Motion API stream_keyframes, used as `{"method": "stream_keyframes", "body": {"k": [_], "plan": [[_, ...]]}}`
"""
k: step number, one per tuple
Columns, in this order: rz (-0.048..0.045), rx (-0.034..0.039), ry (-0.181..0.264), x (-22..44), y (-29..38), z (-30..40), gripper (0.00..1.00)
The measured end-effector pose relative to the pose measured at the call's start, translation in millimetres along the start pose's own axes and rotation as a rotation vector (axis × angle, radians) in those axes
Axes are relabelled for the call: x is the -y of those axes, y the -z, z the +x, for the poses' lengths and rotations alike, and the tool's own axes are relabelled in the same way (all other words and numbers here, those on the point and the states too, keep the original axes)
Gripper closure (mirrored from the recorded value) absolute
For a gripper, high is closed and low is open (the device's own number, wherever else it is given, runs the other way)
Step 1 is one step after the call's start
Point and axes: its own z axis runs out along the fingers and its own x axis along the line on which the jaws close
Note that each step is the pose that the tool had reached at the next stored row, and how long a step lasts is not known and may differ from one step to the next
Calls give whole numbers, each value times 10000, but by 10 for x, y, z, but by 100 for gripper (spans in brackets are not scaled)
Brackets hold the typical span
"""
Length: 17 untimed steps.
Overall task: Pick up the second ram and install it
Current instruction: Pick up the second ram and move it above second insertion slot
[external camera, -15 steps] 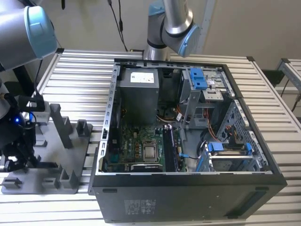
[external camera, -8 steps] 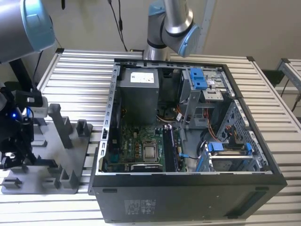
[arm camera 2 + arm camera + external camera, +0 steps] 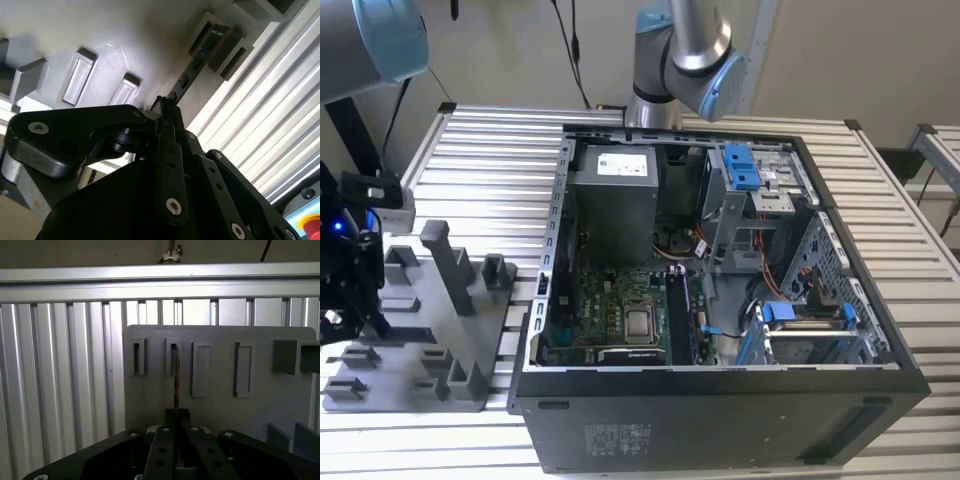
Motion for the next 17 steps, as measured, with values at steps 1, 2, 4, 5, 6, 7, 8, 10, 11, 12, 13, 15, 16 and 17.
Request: {"method": "stream_keyframes", "body": {"k": [1, 2, 4, 5, 6, 7, 8, 10, 11, 12, 13, 15, 16, 17], "plan": [[0, 0, 0, 0, 32, 0, 86], [-1, 0, 0, 0, 69, 0, 86], [0, 1, -1, 0, 151, 0, 86], [-1, 0, 0, 0, 197, 0, 86], [-2, 0, 0, 0, 242, 0, 86], [-2, 0, -1, 0, 288, 0, 86], [-3, 0, -1, 0, 334, 0, 86], [-4, 0, 0, 0, 421, 0, 86], [-3, 1, 0, 0, 469, 0, 86], [-4, 0, 0, 0, 516, 0, 86], [-3, 0, 0, 0, 558, 0, 86], [-4, 0, 0, 0, 648, 0, 86], [-3, 0, 0, 0, 697, 0, 86], [-3, 0, -1, 0, 740, 0, 86]]}}
